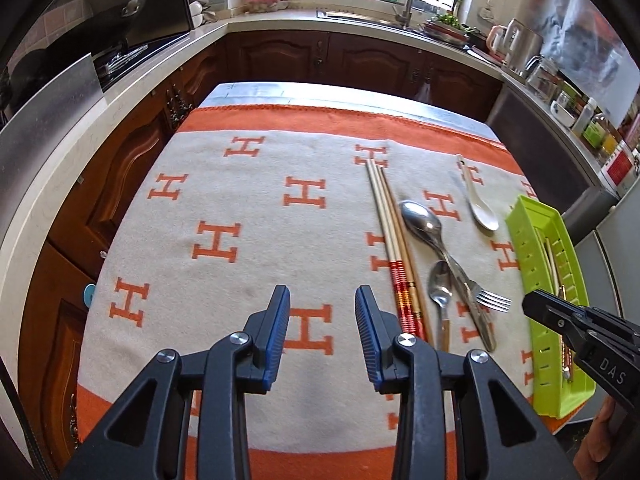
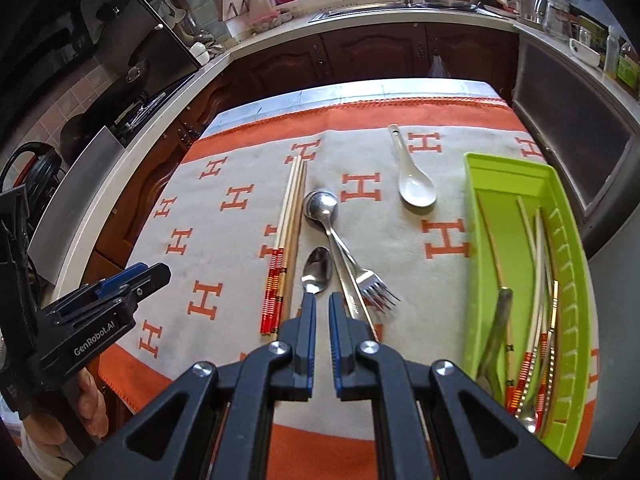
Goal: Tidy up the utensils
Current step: 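Move both tools back and close the right tool on a brown wooden chopstick, then grasp a red-striped chopstick with the left tool while the right tool lifts the wooden chopstick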
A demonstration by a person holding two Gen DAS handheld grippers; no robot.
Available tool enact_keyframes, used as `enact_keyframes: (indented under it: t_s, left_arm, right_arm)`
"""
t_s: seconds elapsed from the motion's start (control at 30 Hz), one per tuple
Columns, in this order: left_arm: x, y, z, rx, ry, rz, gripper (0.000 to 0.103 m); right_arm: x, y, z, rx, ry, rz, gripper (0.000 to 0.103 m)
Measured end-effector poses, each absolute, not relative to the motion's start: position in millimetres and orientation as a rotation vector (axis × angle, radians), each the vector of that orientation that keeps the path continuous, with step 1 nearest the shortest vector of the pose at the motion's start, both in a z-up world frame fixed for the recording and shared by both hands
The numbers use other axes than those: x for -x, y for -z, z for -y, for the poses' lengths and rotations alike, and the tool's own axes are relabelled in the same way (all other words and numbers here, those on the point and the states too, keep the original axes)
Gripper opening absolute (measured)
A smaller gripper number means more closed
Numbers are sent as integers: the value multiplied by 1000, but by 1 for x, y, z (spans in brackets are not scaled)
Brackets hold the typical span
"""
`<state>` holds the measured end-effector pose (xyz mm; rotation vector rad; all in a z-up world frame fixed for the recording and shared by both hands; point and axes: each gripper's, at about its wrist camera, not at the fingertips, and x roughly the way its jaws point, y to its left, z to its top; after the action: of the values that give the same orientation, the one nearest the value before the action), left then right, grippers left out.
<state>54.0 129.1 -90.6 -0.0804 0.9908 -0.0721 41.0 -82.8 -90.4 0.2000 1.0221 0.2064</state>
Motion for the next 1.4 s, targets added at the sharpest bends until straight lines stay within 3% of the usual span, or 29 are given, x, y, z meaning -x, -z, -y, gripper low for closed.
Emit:
enact_keyframes:
  t_s: [0.7, 1.17, 1.4]
  left_arm:
    - [-97, 141, -137, 101, 125, -1092, 32]
    - [-102, 148, -140, 116, 141, -1111, 32]
    - [-104, 148, -135, 165, 205, -1109, 39]
  right_arm:
    - [-106, 163, 31, -162, -232, -1206, 7]
    - [-120, 166, 13, -54, -203, -1181, 8]
    - [-119, 167, 8, -17, -207, -1143, 7]
